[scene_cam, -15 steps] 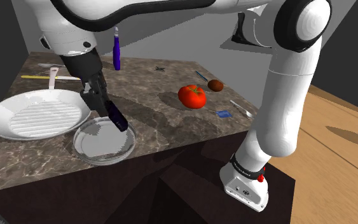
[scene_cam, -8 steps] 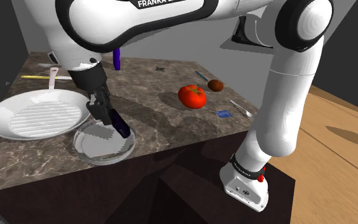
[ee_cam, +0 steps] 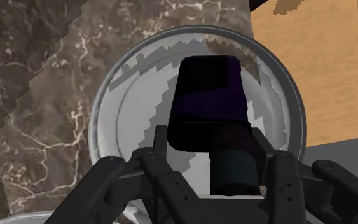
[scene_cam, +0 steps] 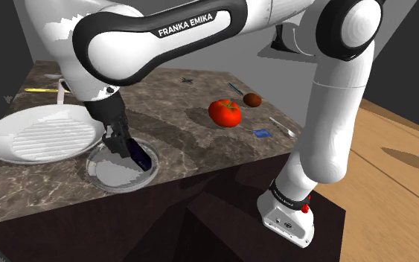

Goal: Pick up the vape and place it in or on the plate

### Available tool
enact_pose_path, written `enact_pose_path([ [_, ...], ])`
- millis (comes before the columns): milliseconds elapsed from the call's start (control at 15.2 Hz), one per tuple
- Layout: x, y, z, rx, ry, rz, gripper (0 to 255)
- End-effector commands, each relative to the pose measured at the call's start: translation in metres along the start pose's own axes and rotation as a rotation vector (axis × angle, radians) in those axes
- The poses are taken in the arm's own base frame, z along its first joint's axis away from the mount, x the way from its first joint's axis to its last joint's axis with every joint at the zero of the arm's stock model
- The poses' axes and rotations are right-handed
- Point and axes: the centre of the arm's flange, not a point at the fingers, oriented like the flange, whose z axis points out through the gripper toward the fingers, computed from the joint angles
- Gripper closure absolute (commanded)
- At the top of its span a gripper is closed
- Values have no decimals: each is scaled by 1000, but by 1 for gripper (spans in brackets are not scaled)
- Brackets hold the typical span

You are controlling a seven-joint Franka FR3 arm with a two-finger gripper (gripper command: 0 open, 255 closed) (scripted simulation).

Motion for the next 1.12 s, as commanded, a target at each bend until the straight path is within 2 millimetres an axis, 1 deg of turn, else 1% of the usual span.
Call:
enact_pose_path([
  [0,0,0,6,1,-6,1,255],
  [396,0,0,6,1,-6,1,255],
  [462,1,0,6,1,-6,1,0],
  [792,0,0,6,1,-6,1,0],
  [990,1,0,-33,1,-6,1,0],
  [1056,1,0,-44,1,-6,1,0],
])
